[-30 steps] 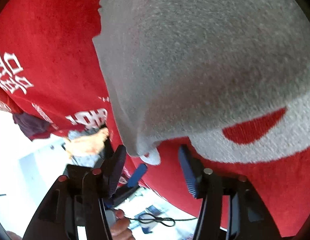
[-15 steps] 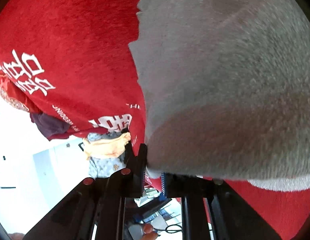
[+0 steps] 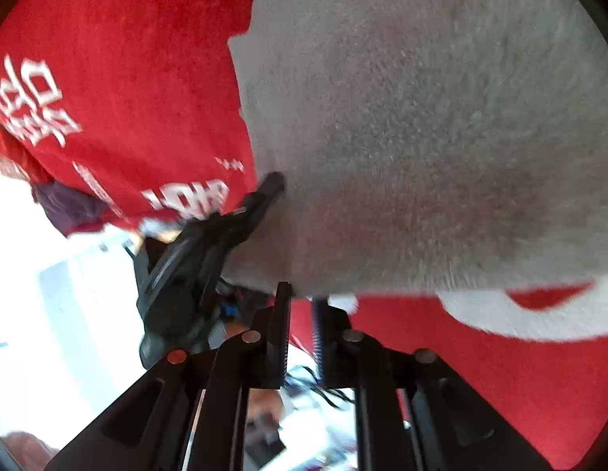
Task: Fold small clothes
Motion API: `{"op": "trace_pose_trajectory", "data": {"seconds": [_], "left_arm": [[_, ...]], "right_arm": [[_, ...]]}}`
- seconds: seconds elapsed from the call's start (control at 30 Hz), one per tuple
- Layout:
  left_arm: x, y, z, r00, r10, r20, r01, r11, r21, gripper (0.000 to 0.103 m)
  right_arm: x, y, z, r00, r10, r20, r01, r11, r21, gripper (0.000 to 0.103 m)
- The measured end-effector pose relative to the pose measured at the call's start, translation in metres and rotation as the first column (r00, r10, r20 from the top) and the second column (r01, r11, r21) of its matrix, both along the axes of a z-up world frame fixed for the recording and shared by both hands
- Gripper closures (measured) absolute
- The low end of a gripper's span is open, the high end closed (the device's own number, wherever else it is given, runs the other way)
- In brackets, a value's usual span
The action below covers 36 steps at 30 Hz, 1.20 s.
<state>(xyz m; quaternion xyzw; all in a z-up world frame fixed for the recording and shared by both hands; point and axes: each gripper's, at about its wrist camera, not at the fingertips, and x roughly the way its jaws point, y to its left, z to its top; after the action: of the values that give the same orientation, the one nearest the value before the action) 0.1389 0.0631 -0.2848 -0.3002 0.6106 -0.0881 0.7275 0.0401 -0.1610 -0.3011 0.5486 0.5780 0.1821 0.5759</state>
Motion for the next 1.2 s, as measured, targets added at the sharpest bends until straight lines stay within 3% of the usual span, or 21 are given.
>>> {"op": "trace_pose_trajectory", "data": {"seconds": [0.07,0.13,0.17,0.2,0.23,0.27,0.4,0.5,0.57,0.63,0.7,0.87,0.93,0.97,1.0,1.07,1.2], "left_arm": [[-0.003,-0.010,0.010,0.998,-0.055,0.044,0.051,0.995,0.088,0.088],[-0.007,-0.028,0.024,0.983,-0.148,0.109,0.123,0.971,0.207,0.088],[-0.010,-0.041,0.036,0.962,-0.224,0.156,0.171,0.940,0.294,0.088],[-0.013,-0.047,0.042,0.943,-0.275,0.185,0.200,0.917,0.346,0.088],[-0.017,-0.059,0.050,0.913,-0.345,0.219,0.234,0.881,0.412,0.088],[-0.019,-0.064,0.055,0.894,-0.381,0.234,0.251,0.860,0.444,0.088],[-0.029,-0.090,0.069,0.783,-0.555,0.280,0.326,0.750,0.575,0.088],[-0.034,-0.099,0.074,0.734,-0.614,0.288,0.347,0.705,0.618,0.088],[-0.034,-0.104,0.074,0.717,-0.634,0.289,0.356,0.689,0.631,0.088],[-0.035,-0.107,0.075,0.708,-0.644,0.290,0.359,0.682,0.637,0.088],[-0.036,-0.107,0.076,0.703,-0.648,0.293,0.361,0.680,0.638,0.088],[-0.041,-0.108,0.073,0.687,-0.661,0.301,0.364,0.672,0.645,0.088],[-0.041,-0.109,0.073,0.682,-0.667,0.301,0.365,0.667,0.649,0.088],[-0.042,-0.110,0.073,0.682,-0.667,0.301,0.366,0.666,0.650,0.088],[-0.043,-0.111,0.074,0.683,-0.667,0.299,0.367,0.667,0.649,0.088],[-0.046,-0.114,0.080,0.681,-0.667,0.303,0.375,0.672,0.638,0.088],[-0.056,-0.133,0.101,0.625,-0.705,0.335,0.398,0.658,0.639,0.088]], "right_arm": [[0.001,-0.009,0.015,0.998,0.057,0.013,-0.056,0.997,-0.058,0.088],[0.006,-0.026,0.035,0.994,0.103,0.028,-0.098,0.985,-0.142,0.083],[0.011,-0.035,0.046,0.992,0.118,0.033,-0.110,0.976,-0.189,0.065],[0.020,-0.047,0.059,0.990,0.132,0.039,-0.119,0.963,-0.243,0.039],[0.031,-0.056,0.070,0.988,0.146,0.044,-0.128,0.949,-0.288,0.029],[0.041,-0.062,0.078,0.986,0.159,0.049,-0.135,0.938,-0.320,0.026],[0.111,-0.062,0.110,0.948,0.312,0.068,-0.254,0.865,-0.432,0.024],[0.162,-0.032,0.111,0.898,0.441,0.002,-0.390,0.796,-0.463,0.020],[0.198,0.006,0.099,0.836,0.548,-0.039,-0.513,0.753,-0.413,0.016],[0.214,0.033,0.086,0.795,0.603,-0.074,-0.582,0.721,-0.375,0.011],[0.227,0.063,0.069,0.748,0.653,-0.116,-0.645,0.675,-0.358,0.000],[0.241,0.112,0.046,0.639,0.745,-0.191,-0.737,0.524,-0.426,0.000],[0.243,0.120,0.040,0.621,0.754,-0.213,-0.745,0.482,-0.462,0.004],[0.245,0.121,0.038,0.627,0.746,-0.222,-0.735,0.473,-0.486,0.032],[0.248,0.120,0.039,0.638,0.736,-0.227,-0.722,0.470,-0.507,0.085],[0.243,0.112,0.043,0.654,0.726,-0.214,-0.699,0.471,-0.539,0.089],[0.223,0.069,0.081,0.704,0.709,-0.048,-0.605,0.563,-0.563,0.089]]}}
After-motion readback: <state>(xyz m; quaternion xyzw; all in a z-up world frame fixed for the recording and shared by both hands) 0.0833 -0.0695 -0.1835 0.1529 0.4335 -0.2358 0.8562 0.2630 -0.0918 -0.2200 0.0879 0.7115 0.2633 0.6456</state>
